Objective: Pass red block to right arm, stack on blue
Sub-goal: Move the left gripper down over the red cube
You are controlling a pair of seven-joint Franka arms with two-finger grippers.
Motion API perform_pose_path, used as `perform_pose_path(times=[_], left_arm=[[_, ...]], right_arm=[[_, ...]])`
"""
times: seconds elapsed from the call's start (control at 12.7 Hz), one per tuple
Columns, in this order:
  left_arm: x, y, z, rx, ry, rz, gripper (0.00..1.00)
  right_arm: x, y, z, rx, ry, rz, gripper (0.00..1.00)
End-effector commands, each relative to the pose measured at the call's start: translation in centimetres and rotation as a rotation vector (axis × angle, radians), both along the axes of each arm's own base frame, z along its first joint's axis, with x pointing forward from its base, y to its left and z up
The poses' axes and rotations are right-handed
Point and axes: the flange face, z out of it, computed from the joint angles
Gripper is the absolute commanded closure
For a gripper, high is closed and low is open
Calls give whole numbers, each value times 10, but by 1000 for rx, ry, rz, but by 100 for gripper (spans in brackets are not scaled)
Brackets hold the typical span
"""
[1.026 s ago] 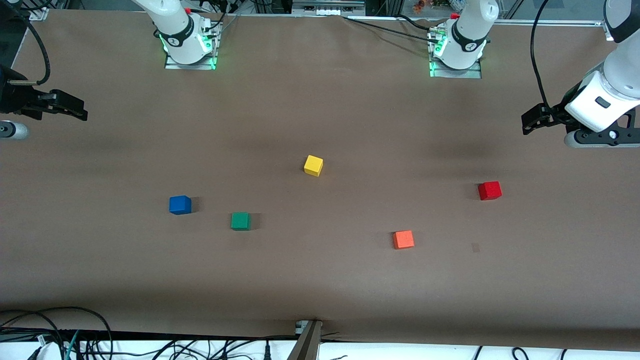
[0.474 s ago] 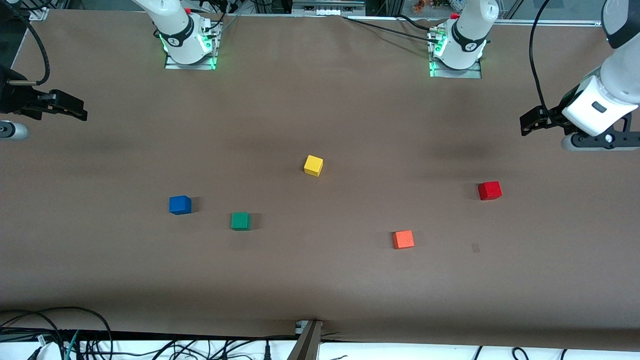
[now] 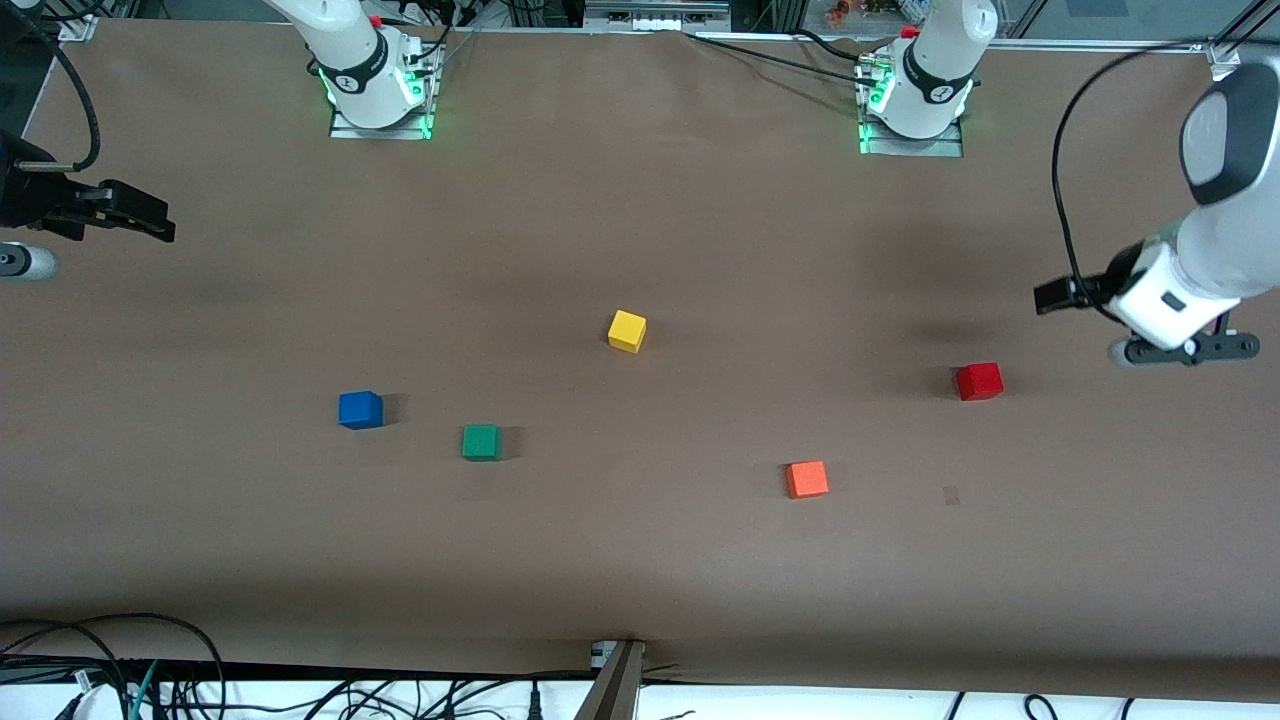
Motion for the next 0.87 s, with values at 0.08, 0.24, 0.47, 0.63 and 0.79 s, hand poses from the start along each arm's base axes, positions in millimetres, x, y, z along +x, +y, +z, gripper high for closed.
perform_pose_path(times=[0.08,0.24,0.47,0.63,0.79], left_arm=[[2,5,-58,-16,-58,-1,0],[2,5,-100,-16,-88,-3,0],[5,5,-156,-18,-116,-22,0],[5,5,-183,-20,-119,-22,0],[-10,3,-215,-23,-153,-28,0]], right_arm=[[4,-1,2,19,-4,4,0],[4,-1,2,19,-2,4,0],[6,-1,-2,30,4,2,0],[7,0,-4,30,7,2,0],[9,1,-8,35,13,1,0]])
